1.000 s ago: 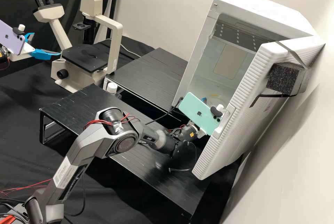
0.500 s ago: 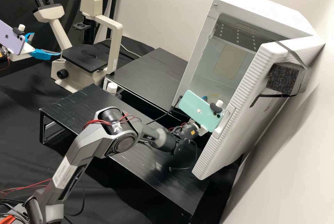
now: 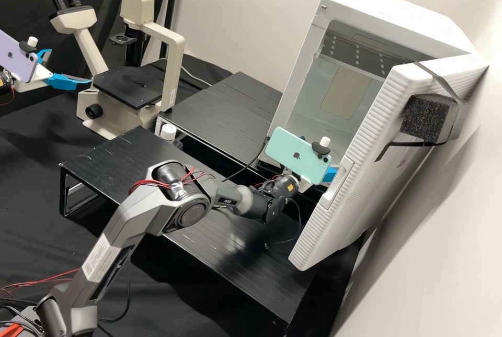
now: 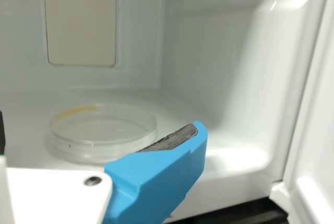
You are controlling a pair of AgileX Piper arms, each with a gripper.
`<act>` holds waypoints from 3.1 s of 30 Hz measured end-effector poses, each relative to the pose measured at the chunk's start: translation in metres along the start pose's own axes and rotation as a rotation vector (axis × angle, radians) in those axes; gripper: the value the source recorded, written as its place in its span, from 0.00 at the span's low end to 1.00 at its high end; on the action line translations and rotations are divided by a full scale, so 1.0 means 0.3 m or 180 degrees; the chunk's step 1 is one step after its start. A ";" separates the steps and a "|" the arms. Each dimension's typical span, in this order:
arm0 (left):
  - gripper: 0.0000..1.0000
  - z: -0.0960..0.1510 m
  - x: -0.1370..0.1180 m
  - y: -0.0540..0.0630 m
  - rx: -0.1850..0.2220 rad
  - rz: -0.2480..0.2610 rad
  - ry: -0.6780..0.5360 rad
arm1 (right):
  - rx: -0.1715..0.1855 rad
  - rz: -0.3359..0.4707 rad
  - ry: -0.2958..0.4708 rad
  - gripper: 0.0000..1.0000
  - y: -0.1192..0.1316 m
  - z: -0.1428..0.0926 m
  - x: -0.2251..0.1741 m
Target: Take out the petri dish and place it under the microscope.
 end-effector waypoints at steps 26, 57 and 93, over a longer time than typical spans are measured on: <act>1.00 0.000 0.000 0.000 0.0000 0.0000 0.0000 | -0.0006 -0.0251 -0.0097 1.00 0.049 -0.004 0.058; 1.00 0.000 0.000 0.000 0.0000 0.0000 0.0000 | -0.0126 -0.0403 -0.0202 1.00 0.043 0.019 0.123; 1.00 0.000 0.000 0.000 0.0000 0.0000 0.0000 | -0.0064 -0.0365 -0.0259 0.00 0.039 0.021 0.155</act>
